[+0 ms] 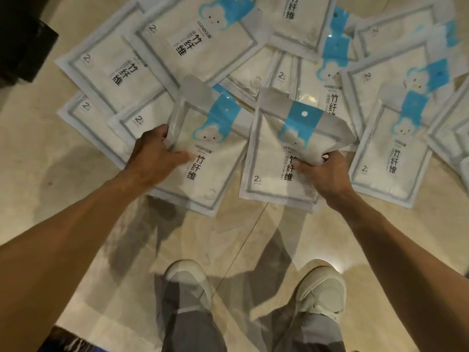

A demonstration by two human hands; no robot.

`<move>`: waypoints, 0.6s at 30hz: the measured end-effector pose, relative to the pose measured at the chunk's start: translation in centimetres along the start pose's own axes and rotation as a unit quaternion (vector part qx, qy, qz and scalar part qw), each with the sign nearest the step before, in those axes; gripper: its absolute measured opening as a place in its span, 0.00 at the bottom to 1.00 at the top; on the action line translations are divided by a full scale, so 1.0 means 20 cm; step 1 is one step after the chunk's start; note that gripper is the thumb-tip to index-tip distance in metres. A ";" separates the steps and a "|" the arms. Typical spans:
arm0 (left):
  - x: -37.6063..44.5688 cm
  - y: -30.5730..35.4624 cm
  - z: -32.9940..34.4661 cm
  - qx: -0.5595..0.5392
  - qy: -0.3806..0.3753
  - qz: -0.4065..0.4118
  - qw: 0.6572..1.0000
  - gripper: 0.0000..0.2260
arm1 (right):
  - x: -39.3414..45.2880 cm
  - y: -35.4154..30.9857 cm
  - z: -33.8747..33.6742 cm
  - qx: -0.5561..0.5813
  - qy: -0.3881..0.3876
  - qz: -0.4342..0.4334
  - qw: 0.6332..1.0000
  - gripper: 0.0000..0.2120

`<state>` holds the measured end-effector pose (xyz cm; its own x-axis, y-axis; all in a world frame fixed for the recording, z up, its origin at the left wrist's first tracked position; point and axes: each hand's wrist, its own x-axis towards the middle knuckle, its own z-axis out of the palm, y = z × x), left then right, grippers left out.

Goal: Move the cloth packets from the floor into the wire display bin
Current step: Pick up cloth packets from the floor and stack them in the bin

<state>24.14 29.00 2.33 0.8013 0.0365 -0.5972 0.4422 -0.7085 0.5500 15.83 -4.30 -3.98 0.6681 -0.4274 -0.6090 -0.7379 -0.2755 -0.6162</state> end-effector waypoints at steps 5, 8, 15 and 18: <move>-0.07 0.12 -0.16 -0.123 -0.079 0.000 0.989 0.15 | -0.14 -0.23 -0.20 0.132 -0.059 -0.016 0.989 0.19; -0.15 0.22 -0.29 -0.188 -0.073 -0.011 0.979 0.14 | -0.25 -0.41 -0.31 0.184 -0.049 -0.027 0.981 0.16; -0.47 0.56 -0.68 -0.280 -0.033 -0.010 0.959 0.19 | -0.57 -0.95 -0.64 0.228 -0.039 -0.057 0.971 0.18; -0.70 0.74 -0.86 -0.295 0.006 -0.012 0.955 0.19 | -0.79 -1.21 -0.82 0.219 -0.048 -0.079 0.971 0.20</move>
<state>26.48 30.14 28.96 0.7915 0.0584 -0.6084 0.6074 -0.1863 0.7723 21.52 -4.93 28.78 0.7912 -0.3217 -0.5201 -0.5280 0.0700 -0.8464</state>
